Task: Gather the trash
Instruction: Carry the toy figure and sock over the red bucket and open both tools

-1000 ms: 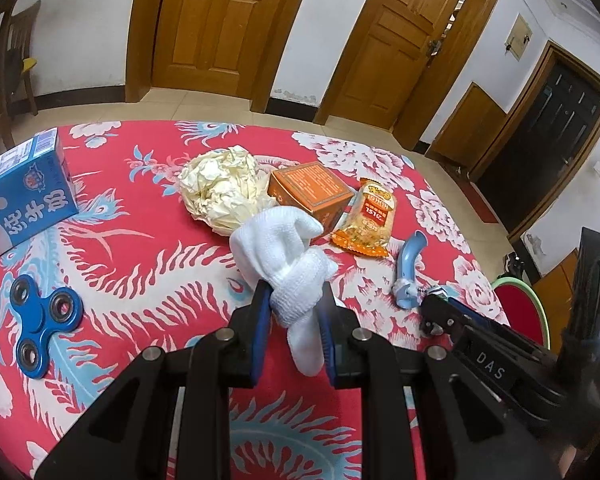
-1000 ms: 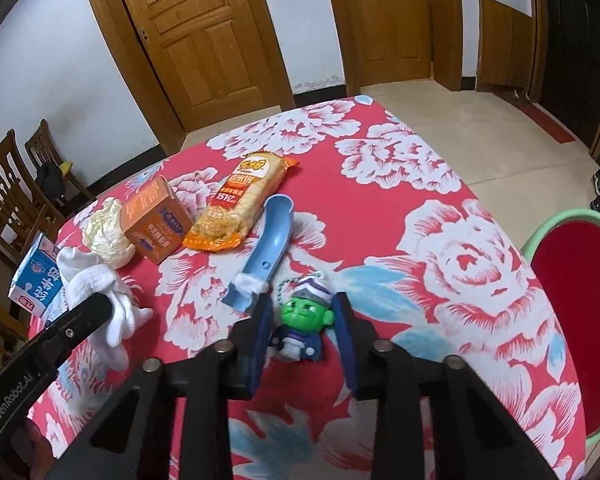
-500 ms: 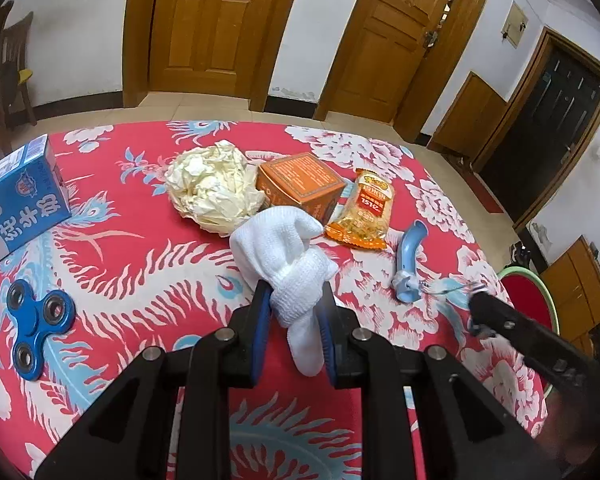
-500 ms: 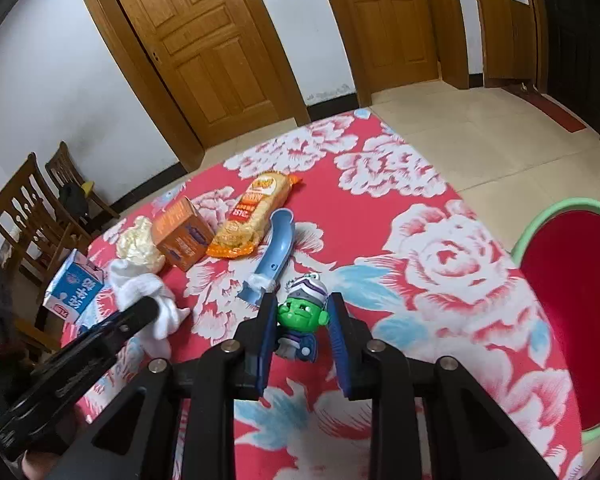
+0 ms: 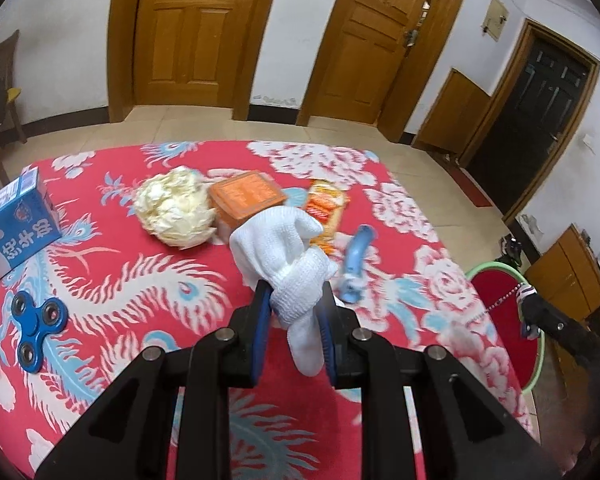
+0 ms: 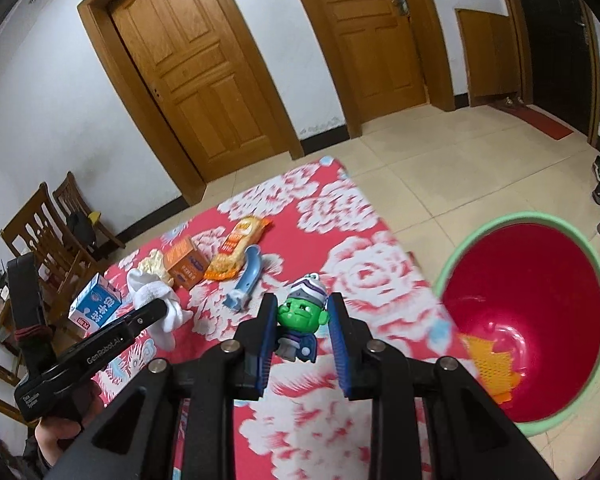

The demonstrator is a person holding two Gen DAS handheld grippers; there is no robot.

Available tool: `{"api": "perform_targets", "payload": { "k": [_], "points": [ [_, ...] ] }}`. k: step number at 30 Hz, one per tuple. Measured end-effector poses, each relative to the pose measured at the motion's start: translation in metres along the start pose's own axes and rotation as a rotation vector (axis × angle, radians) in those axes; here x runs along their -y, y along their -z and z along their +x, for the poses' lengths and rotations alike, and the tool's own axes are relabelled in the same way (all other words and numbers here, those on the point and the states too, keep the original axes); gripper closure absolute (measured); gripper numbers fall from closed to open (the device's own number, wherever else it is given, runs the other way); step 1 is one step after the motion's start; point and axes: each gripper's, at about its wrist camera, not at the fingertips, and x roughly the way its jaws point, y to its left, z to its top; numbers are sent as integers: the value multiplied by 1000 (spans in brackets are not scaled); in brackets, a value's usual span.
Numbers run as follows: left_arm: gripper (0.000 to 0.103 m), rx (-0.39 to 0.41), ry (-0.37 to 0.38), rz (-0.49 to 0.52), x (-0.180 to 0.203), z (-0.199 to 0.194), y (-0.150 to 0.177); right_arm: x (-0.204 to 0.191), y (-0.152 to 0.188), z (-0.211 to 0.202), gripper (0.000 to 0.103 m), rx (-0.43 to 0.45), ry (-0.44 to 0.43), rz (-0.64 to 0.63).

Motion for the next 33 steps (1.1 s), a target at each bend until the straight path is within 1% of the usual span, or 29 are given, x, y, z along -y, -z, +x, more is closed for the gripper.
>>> {"api": "perform_targets", "payload": {
  "k": [6, 14, 22, 25, 33],
  "points": [
    [81, 0, 54, 39, 28, -10, -2, 27, -1, -28, 75, 39, 39, 31],
    [81, -7, 106, 101, 66, -16, -2, 61, 2, -52, 75, 78, 82, 86],
    [81, -23, 159, 167, 107, -13, 0, 93, 6, -65, 75, 95, 122, 138],
    [81, -42, 185, 195, 124, -9, 2, 105, 8, -68, 75, 95, 138, 163],
    [81, -76, 227, 257, 159, 3, 12, 141, 17, -66, 75, 76, 178, 232]
  ]
}}
